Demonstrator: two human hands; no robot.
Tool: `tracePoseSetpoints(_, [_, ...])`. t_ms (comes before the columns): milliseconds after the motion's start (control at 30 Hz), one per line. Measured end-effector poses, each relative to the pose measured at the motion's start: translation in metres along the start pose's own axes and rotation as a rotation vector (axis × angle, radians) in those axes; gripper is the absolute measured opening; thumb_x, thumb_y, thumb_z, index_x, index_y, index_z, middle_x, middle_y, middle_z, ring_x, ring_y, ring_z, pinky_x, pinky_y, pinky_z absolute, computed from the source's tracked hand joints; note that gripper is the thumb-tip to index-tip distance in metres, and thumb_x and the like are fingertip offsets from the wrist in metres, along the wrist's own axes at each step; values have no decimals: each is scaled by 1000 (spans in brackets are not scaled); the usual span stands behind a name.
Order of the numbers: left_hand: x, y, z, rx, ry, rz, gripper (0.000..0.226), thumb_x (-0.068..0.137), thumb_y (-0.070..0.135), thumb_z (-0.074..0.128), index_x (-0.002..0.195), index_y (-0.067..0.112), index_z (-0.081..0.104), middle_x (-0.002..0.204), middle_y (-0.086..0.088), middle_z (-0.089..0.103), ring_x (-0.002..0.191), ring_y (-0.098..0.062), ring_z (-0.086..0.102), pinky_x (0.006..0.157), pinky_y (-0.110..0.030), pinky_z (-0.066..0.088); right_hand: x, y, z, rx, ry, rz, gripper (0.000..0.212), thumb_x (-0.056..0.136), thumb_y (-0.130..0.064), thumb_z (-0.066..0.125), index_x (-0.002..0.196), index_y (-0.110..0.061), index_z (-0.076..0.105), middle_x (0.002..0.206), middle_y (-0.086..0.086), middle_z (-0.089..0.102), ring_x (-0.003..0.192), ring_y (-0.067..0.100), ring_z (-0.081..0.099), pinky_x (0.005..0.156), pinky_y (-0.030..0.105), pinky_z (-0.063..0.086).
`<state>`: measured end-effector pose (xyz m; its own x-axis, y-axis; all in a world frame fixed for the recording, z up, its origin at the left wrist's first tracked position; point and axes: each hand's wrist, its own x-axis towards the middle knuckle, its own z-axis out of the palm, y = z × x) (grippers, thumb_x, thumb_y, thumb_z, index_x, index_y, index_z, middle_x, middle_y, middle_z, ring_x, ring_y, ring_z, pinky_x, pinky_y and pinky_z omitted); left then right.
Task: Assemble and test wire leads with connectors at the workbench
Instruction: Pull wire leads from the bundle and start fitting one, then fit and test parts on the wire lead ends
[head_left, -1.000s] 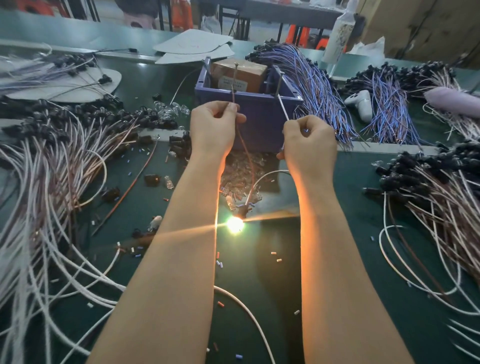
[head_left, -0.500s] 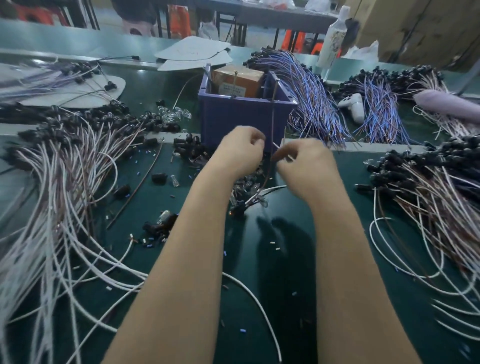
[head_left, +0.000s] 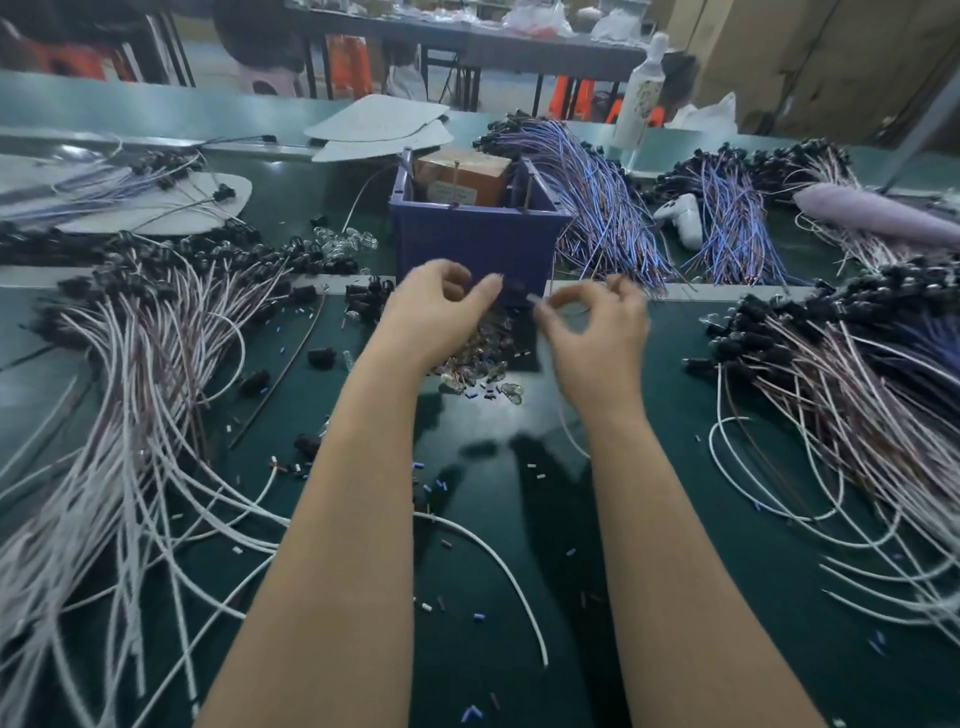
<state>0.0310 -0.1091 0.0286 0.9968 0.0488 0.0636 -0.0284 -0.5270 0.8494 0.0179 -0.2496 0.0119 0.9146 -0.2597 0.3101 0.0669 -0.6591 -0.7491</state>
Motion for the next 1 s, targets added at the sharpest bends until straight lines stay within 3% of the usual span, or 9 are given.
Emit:
tracePoseSetpoints(233, [-8, 77, 58, -635, -64, 193, 18, 96, 16, 53, 105, 7, 66, 87, -3, 66, 79, -12, 61, 85, -35, 53, 22, -17, -51, 155, 133, -80, 7, 89, -19, 61, 94, -23, 63, 134, 17, 46, 130, 22, 37, 108, 30, 30])
tracePoseSetpoints(333, [-6, 109, 77, -397, 132, 266, 21, 97, 20, 53, 100, 6, 68, 88, -5, 68, 87, -20, 65, 86, -36, 51, 27, 7, -89, 75, 186, 52, 29, 86, -32, 65, 110, -16, 61, 131, 12, 51, 124, 23, 45, 106, 32, 33])
tracePoseSetpoints(467, [-10, 153, 89, -164, 144, 450, 25, 97, 23, 52, 94, 6, 70, 85, -7, 72, 82, -23, 68, 77, -36, 53, 14, 37, -141, -144, 401, 239, 58, 92, -46, 53, 139, -14, 42, 154, 20, 21, 143, 30, 18, 117, 39, 16])
tracePoseSetpoints(533, [-16, 179, 103, -206, 33, 528, 24, 96, 21, 55, 90, 4, 71, 81, -8, 73, 75, -22, 68, 74, -37, 55, 3, 39, -156, 44, 376, 97, 53, 97, -48, 42, 137, -13, 46, 146, 11, 42, 136, 18, 37, 112, 35, 30])
tracePoseSetpoints(600, [-25, 200, 119, -418, -82, 566, 21, 95, 17, 57, 87, 2, 69, 76, -8, 72, 64, -14, 65, 70, -34, 56, -7, 34, -169, 289, 259, 40, 47, 101, -44, 33, 120, -11, 60, 103, 1, 72, 97, 4, 65, 87, 25, 51])
tracePoseSetpoints(667, [-29, 215, 135, -760, -160, 518, 21, 96, 13, 55, 84, 0, 67, 69, -6, 68, 53, -6, 59, 60, -26, 53, -14, 38, -190, 291, 280, 35, 41, 102, -38, 34, 99, -12, 66, 64, -3, 67, 60, 4, 63, 63, 22, 51])
tracePoseSetpoints(833, [-11, 221, 176, -1430, -274, 9, 24, 97, 10, 50, 75, 4, 59, 71, -7, 64, 55, -8, 58, 66, -22, 52, -22, 63, -258, -176, 494, 9, 14, 96, -31, 52, 95, -26, 65, 74, -14, 59, 61, 3, 54, 53, 8, 37])
tracePoseSetpoints(900, [-10, 212, 199, -1385, -370, -163, 20, 97, 8, 49, 80, 2, 57, 76, -11, 65, 57, -10, 60, 63, -20, 54, -20, 75, -271, -224, 516, 74, 11, 94, -26, 54, 88, -24, 63, 67, -14, 62, 51, -7, 53, 47, 4, 35])
tracePoseSetpoints(1000, [-11, 185, 240, -776, -448, -190, 16, 96, 10, 52, 84, 2, 59, 94, -17, 69, 65, -15, 63, 65, -22, 58, -9, 104, -255, -289, 324, 288, 9, 94, -21, 53, 92, -21, 61, 74, -7, 69, 62, -2, 59, 61, 25, 44])
